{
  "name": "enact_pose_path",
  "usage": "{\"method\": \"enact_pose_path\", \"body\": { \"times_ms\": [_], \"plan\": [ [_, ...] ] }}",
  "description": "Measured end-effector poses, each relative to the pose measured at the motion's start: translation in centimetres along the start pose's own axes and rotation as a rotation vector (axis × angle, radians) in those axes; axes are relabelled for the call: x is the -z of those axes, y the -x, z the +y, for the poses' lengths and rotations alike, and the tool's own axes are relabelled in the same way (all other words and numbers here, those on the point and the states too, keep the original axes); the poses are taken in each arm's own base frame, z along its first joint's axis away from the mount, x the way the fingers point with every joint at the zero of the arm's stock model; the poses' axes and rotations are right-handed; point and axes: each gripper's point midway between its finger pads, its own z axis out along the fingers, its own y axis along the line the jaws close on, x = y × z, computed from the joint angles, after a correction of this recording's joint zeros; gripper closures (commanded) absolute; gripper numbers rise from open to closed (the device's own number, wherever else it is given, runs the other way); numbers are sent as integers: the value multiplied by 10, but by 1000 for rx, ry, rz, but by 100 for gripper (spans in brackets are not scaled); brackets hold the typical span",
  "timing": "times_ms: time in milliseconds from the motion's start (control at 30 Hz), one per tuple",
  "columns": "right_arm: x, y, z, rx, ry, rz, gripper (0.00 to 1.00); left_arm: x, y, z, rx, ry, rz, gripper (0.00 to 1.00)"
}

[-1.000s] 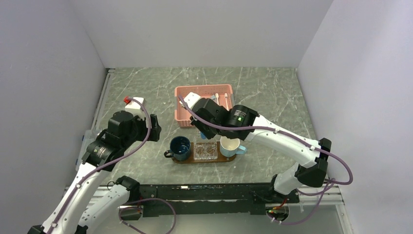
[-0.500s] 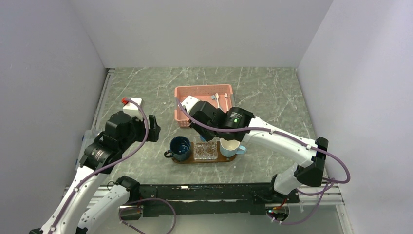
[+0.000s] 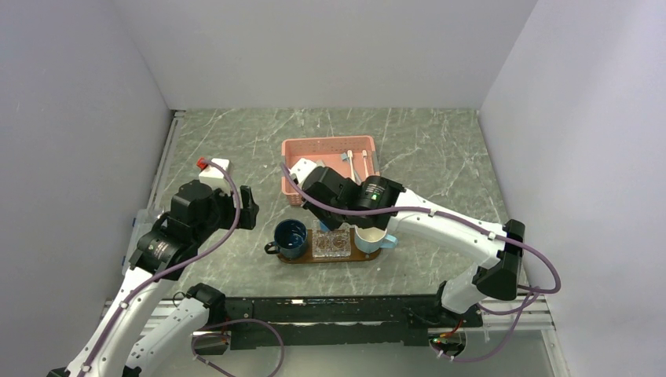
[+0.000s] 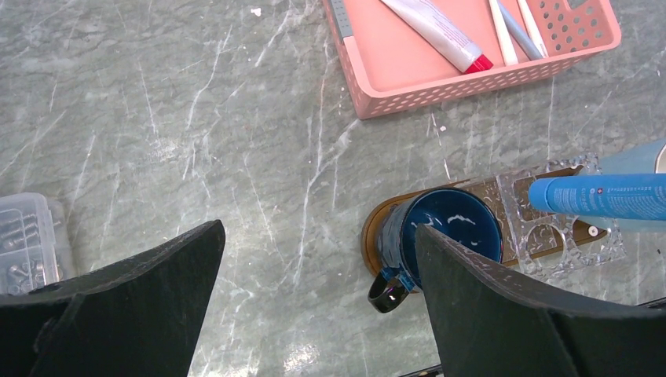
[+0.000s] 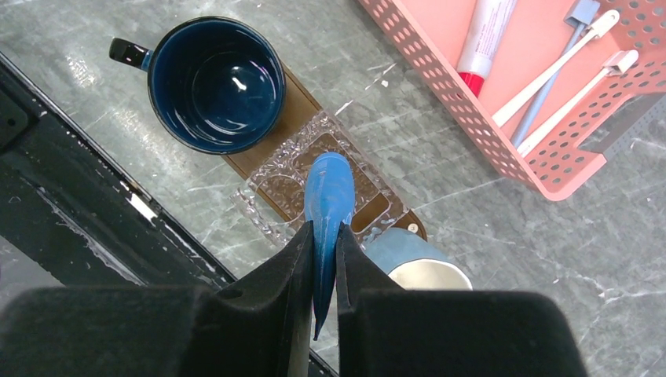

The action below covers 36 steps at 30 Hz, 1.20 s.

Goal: Prepare toiletry sets of a toothbrush and toothpaste on the tray

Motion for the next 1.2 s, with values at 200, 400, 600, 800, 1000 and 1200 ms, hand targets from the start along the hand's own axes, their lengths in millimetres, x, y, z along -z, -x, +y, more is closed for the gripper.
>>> {"method": "enact_pose_path", "body": {
  "times_ms": [200, 400, 600, 800, 1000, 1200],
  "plan": [
    [-4, -1, 1, 2, -1, 6, 100, 0, 0, 0, 0, 0, 0, 2],
    [-10, -4, 3, 4, -1, 10, 100, 0, 0, 0, 0, 0, 0, 2],
    [-16, -8, 4, 5, -1, 15, 100, 0, 0, 0, 0, 0, -1, 2],
    [-22, -10, 5, 4, -1, 15, 100, 0, 0, 0, 0, 0, -1, 2],
    [-29, -15, 7, 2, -3, 28, 100, 0, 0, 0, 0, 0, -1, 2],
    [-36, -20, 8, 1, -1, 40, 100, 0, 0, 0, 0, -1, -1, 2]
  ]
}}
